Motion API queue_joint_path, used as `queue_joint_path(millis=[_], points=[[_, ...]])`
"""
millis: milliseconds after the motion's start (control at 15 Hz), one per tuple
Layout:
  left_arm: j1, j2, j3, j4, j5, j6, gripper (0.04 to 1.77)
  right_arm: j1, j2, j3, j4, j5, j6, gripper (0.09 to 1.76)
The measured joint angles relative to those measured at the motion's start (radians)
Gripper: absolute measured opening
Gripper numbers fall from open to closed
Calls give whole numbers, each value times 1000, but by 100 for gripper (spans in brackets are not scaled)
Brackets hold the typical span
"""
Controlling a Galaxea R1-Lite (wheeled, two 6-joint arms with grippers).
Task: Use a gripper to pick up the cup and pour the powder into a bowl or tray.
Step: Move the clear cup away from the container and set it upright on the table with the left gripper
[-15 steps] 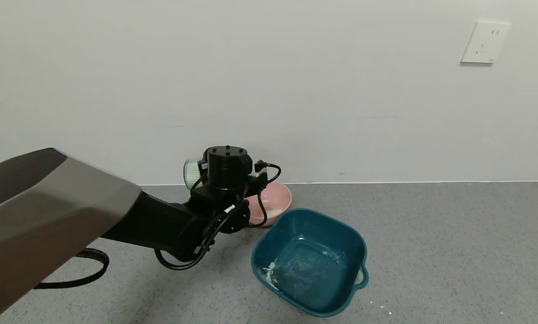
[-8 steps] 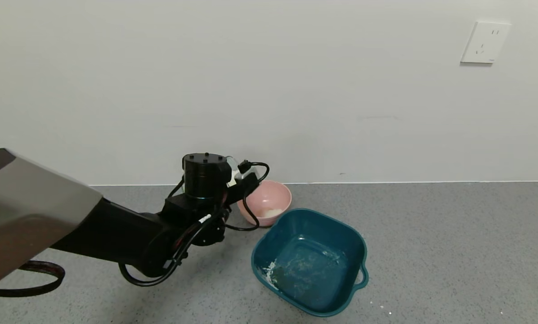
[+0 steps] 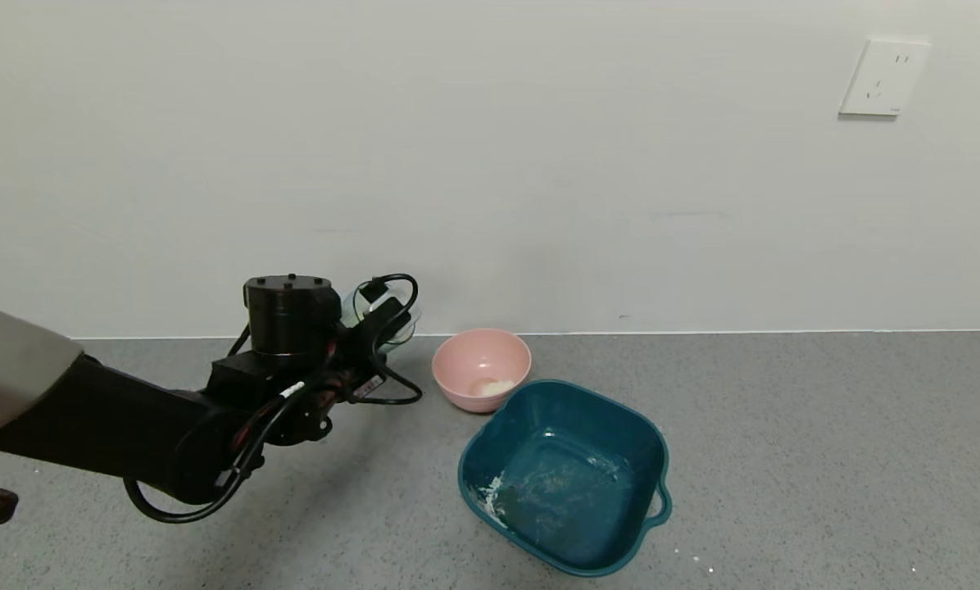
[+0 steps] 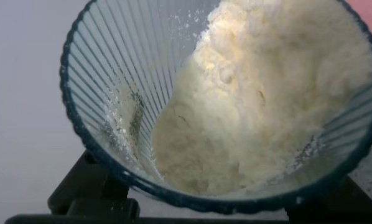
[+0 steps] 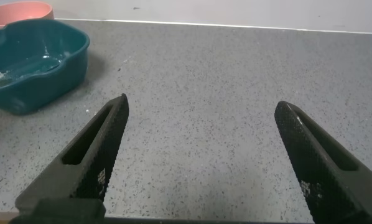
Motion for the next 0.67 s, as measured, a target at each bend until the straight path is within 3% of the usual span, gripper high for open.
queue_joint_path(millis=[333,667], points=[[87,-44,63,-1,-278,-219,130,0,0,0,0,0,0,171],[173,-41,115,-5,-451,-425,130,0,0,0,0,0,0,171]])
